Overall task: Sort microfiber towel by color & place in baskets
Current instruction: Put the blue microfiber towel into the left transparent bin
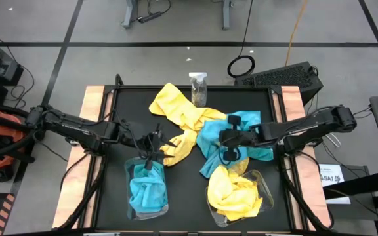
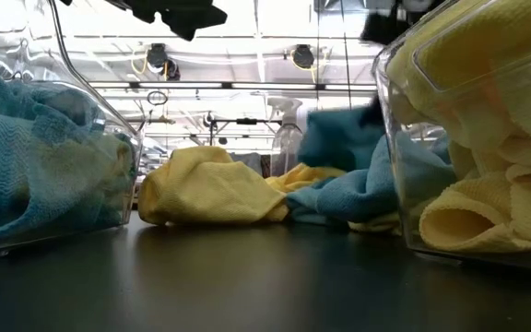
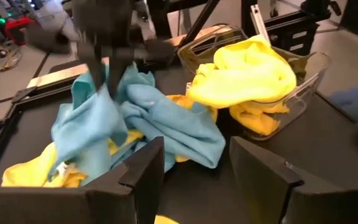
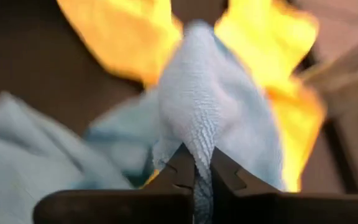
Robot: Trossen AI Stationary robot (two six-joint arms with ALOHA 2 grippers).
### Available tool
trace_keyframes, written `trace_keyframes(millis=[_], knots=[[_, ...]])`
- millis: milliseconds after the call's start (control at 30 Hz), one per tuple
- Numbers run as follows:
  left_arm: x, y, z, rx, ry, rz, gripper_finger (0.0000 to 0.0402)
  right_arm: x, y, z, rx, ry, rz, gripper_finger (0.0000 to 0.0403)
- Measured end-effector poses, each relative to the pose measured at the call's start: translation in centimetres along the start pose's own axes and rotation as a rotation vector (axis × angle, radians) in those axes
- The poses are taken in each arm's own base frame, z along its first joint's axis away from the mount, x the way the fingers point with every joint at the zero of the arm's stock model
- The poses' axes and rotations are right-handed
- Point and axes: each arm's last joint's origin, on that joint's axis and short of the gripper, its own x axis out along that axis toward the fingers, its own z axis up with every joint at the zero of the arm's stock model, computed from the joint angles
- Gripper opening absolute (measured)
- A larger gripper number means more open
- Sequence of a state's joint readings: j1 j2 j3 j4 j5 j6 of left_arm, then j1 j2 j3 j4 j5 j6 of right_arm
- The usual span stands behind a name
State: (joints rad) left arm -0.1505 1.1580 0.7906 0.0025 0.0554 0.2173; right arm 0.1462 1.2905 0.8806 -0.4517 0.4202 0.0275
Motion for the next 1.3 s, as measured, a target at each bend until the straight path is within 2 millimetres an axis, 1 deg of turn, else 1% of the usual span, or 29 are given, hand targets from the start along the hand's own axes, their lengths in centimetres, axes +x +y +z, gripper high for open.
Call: trace_keyframes(millis=[133, 333, 467, 600, 667, 800, 900, 1000, 1067, 1133, 1233, 1300], knots=[[0.3, 0.0, 0.0, 0.002, -0.009, 0.007, 0.019, -3.0, 0.1, 3.0, -0.038, -0.134, -0.015, 0.0003], [1.5, 0.1, -0.1, 0.026, -0.032, 0.014, 0.019, -7.4, 0.6, 7.0, -0.107, -0.319, 0.031, 0.0001], [2.4, 0.3, 0.1, 0.041, -0.083, 0.062, 0.019, -10.0, 1.1, 9.0, -0.158, -0.434, 0.058, 0.0001], [3.0, 0.9, 0.5, 0.07, -0.121, 0.217, 0.0192, -12.2, 1.4, 10.3, -0.184, -0.526, 0.085, 0.0001], [3.0, 1.2, 0.7, 0.069, -0.143, 0.262, 0.0204, -12.9, 1.6, 10.7, -0.203, -0.56, 0.112, 0.0001], [3.3, 1.1, 1.2, 0.071, -0.235, 0.22, 0.0257, -13.7, 2.1, 11.1, -0.23, -0.625, 0.167, 0.0], [3.7, 1.1, 1.6, 0.058, -0.311, 0.145, 0.0306, -13.5, 2.5, 11.5, -0.249, -0.66, 0.221, 0.0], [4.6, 1.4, 1.7, 0.02, -0.327, 0.028, 0.0343, -13.1, 3.1, 12.0, -0.279, -0.694, 0.247, 0.0], [5.4, 1.6, 1.7, -0.01, -0.329, -0.058, 0.0355, -12.8, 3.3, 12.2, -0.301, -0.715, 0.242, 0.0], [6.3, 1.6, 1.6, -0.022, -0.325, -0.126, 0.0359, -12.5, 3.6, 12.5, -0.32, -0.73, 0.232, 0.0], [7.7, 1.7, 1.6, -0.042, -0.306, -0.149, 0.036, -12.2, 3.8, 12.7, -0.34, -0.753, 0.248, 0.0], [8.3, 1.7, 1.7, -0.035, -0.313, -0.194, 0.036, -12.3, 3.8, 12.8, -0.339, -0.768, 0.258, 0.0]])
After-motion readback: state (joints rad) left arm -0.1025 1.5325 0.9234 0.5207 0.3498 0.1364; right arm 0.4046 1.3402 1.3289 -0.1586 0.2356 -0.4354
